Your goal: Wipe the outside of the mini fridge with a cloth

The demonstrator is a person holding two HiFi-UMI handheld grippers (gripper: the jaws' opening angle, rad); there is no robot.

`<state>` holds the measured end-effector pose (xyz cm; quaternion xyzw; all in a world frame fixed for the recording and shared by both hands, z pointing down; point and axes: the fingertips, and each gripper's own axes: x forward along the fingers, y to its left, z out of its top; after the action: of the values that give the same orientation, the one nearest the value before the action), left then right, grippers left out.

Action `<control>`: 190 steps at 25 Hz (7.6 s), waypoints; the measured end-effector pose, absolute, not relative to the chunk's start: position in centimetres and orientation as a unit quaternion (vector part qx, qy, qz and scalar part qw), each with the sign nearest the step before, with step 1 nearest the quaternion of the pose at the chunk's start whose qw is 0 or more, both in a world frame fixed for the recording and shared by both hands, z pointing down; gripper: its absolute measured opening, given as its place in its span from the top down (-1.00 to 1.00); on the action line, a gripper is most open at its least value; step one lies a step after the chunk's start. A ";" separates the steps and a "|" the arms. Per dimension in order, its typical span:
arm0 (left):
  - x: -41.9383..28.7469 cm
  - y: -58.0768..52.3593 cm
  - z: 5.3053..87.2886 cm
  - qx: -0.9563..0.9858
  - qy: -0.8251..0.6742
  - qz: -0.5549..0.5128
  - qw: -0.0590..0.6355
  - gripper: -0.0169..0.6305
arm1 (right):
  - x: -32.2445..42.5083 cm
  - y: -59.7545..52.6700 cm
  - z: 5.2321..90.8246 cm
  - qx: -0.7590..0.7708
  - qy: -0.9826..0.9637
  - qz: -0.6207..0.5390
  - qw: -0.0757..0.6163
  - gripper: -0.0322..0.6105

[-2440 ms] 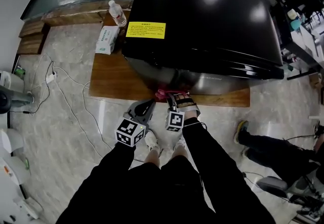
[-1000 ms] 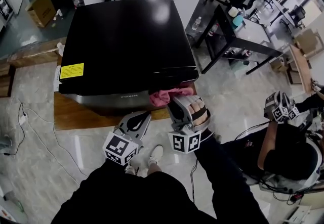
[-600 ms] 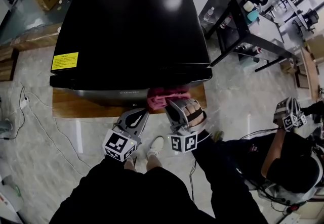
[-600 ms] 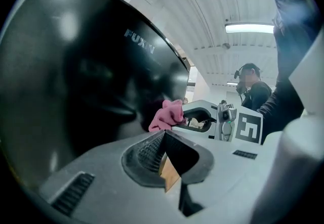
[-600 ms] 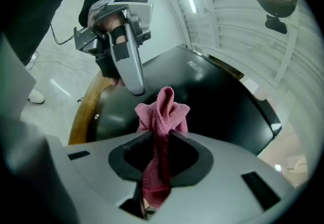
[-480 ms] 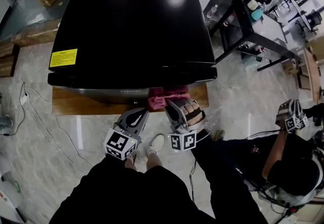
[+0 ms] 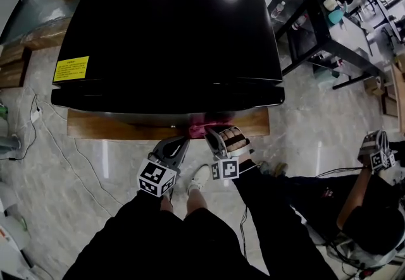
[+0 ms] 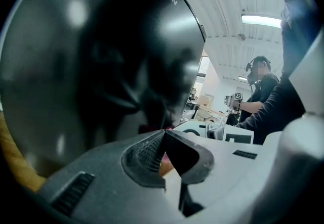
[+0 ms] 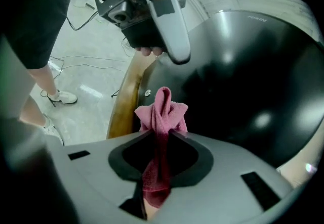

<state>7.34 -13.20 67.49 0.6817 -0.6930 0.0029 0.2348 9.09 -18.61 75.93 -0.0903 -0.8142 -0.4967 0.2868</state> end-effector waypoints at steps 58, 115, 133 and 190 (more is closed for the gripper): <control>27.9 -28.5 42.4 0.630 -0.769 -0.064 0.085 0.93 | 21.1 -35.3 43.1 -0.126 -0.989 0.070 -0.043 0.61; 18.3 -42.8 50.2 0.540 -0.820 -0.047 0.185 0.93 | -1.3 -57.2 51.1 -0.124 -0.967 0.223 -0.012 0.62; 19.6 -37.3 59.1 0.532 -0.809 -0.034 0.247 0.93 | 9.7 -40.1 67.6 -0.173 -0.926 0.299 0.149 0.63; 22.6 -18.8 46.9 0.511 -0.841 -0.091 0.151 0.93 | 14.7 -34.3 43.6 -0.239 -0.963 0.110 0.057 0.62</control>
<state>22.59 -18.76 46.90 0.5108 -0.8414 -0.0911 0.1513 14.74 -34.25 43.58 -0.2390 -0.9631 0.1098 0.0575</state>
